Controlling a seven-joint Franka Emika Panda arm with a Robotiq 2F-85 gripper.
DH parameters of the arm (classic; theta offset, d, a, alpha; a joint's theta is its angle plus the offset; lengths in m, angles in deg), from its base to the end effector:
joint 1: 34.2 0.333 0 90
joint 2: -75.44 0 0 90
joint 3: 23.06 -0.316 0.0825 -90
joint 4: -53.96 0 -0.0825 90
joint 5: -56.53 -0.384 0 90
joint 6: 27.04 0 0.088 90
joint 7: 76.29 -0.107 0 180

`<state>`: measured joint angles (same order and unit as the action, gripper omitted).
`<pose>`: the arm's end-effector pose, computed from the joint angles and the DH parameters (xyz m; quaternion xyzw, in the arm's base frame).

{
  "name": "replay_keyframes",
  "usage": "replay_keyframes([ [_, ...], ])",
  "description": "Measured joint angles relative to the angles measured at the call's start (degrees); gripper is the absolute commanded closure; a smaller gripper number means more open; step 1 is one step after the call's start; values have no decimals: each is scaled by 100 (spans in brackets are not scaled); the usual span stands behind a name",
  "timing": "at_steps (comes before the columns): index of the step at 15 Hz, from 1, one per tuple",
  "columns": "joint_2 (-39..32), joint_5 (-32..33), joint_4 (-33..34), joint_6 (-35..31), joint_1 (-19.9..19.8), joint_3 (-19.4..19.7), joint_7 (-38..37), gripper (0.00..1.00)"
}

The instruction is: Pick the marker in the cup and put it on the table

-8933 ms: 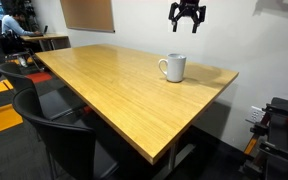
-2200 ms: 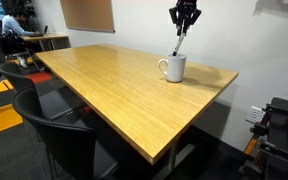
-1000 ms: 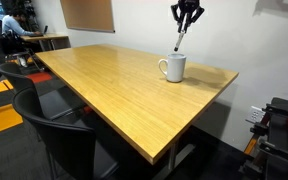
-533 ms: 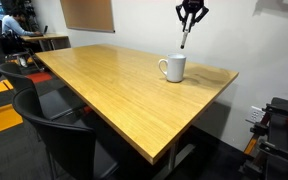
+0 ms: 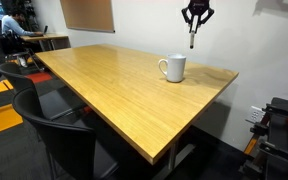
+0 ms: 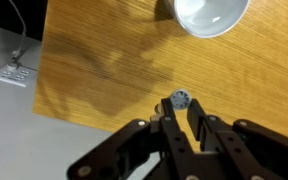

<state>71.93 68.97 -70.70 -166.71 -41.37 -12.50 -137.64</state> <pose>0.5355 -0.1709 0.3842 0.8107 -0.5709 0.1236 0.0406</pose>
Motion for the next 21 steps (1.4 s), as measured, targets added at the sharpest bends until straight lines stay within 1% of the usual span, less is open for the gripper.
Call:
replay_keyframes([
  [5, -238, 212, 44, 0, -30, 116, -793, 95],
  [10, -642, 307, 280, 0, -36, 265, -1493, 95],
  [17, -1210, 307, 737, 41, -1, 427, -2052, 95],
  [21, -1593, 307, 1099, 231, 41, 508, -2293, 95],
])
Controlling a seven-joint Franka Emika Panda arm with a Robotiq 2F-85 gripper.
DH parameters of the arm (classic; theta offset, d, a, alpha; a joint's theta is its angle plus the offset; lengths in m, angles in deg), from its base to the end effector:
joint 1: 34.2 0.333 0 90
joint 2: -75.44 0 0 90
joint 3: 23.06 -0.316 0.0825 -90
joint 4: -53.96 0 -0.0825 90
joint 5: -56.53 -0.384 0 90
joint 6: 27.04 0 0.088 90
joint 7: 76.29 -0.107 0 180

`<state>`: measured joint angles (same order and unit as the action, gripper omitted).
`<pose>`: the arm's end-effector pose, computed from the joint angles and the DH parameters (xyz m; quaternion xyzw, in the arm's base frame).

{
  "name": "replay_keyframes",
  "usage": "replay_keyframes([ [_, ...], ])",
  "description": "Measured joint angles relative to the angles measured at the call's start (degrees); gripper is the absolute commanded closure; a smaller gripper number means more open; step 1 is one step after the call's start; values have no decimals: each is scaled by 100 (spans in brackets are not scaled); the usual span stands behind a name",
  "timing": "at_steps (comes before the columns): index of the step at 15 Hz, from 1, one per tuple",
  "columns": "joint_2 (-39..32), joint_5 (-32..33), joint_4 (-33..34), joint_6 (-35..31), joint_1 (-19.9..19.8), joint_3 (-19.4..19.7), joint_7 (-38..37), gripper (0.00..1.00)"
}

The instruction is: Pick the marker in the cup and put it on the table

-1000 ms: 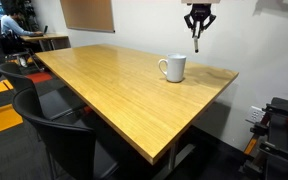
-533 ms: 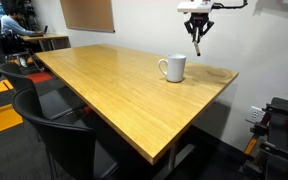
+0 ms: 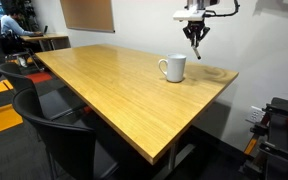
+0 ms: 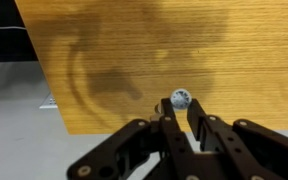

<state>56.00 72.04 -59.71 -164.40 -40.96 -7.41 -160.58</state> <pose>0.5712 -0.2303 0.3088 0.6711 -0.7271 0.1055 0.0996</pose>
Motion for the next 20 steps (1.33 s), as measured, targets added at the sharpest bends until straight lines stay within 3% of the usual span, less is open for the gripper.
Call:
replay_keyframes([
  [3, -301, 0, 310, 230, 27, 36, -73, 95],
  [4, -393, 0, 411, 318, 41, 49, -78, 79],
  [5, -478, -2, 508, 400, 49, 53, -79, 53],
  [7, -628, -6, 683, 528, 61, 53, -79, 49],
  [13, -772, -78, 900, 570, 77, 29, -12, 4],
  [20, -458, -558, 818, 570, 63, -203, 1348, 0],
])
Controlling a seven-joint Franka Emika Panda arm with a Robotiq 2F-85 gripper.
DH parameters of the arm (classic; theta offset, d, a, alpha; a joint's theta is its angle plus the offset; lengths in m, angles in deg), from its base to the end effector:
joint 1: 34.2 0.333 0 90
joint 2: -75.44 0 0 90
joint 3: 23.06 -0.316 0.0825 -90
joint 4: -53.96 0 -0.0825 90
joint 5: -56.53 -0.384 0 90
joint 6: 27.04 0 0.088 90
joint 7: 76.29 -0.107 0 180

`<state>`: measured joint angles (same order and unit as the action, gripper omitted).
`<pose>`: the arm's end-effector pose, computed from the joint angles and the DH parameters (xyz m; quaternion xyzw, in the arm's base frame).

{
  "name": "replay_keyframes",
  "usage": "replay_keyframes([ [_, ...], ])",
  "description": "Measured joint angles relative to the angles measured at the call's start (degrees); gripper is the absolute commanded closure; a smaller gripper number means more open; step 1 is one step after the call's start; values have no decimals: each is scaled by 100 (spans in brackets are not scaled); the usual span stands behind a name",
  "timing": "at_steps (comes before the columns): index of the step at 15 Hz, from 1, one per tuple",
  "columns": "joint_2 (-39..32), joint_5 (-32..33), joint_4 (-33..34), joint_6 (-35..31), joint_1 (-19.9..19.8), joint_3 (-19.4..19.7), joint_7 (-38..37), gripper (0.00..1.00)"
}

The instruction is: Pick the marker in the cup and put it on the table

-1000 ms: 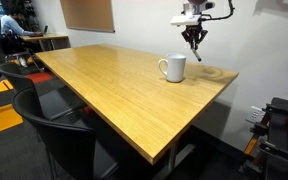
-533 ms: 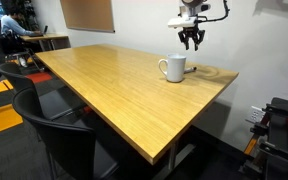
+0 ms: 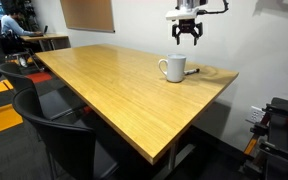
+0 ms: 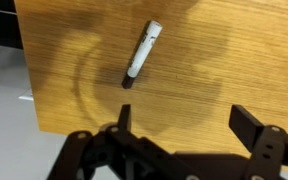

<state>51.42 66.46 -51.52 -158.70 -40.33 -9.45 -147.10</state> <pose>0.6097 -0.2113 0.3113 0.7449 -0.6570 0.0692 0.0927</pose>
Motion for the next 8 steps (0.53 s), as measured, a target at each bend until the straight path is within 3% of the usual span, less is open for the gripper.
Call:
replay_keyframes([
  [8, 731, -694, -497, 0, -12, -285, 2254, 0],
])
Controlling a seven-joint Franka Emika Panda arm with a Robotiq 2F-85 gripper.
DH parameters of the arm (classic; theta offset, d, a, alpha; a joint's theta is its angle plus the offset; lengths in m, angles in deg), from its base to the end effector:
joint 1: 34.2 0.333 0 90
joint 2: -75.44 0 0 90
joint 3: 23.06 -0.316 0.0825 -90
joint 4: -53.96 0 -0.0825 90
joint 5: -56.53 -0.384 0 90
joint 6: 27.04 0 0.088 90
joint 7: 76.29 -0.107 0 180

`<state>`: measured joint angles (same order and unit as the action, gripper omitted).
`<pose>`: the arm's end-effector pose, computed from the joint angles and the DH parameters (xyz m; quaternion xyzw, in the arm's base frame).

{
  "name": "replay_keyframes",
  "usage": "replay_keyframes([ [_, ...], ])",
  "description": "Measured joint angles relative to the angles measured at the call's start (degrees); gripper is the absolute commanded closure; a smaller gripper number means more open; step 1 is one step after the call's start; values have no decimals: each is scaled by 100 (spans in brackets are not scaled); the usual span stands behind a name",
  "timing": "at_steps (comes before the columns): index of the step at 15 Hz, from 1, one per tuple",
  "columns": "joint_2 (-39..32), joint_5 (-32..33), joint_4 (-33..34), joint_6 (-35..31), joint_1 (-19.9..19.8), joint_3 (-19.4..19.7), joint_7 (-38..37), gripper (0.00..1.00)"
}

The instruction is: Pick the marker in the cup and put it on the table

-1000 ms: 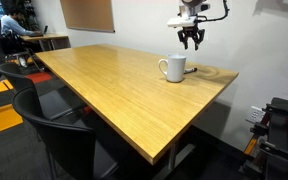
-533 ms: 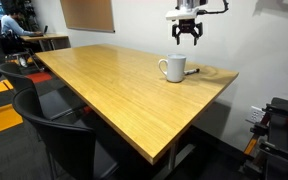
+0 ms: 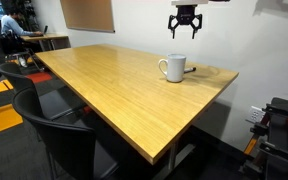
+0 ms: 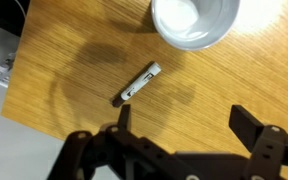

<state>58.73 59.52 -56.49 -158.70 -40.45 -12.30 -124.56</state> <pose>0.5959 -0.1775 0.3490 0.8518 -0.5201 0.0525 0.0340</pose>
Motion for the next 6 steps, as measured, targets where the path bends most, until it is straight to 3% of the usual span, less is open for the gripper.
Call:
replay_keyframes([
  [3, 132, -150, -122, 0, 0, -37, 558, 0],
  [6, 165, -155, -171, 0, 0, -49, 634, 0],
])
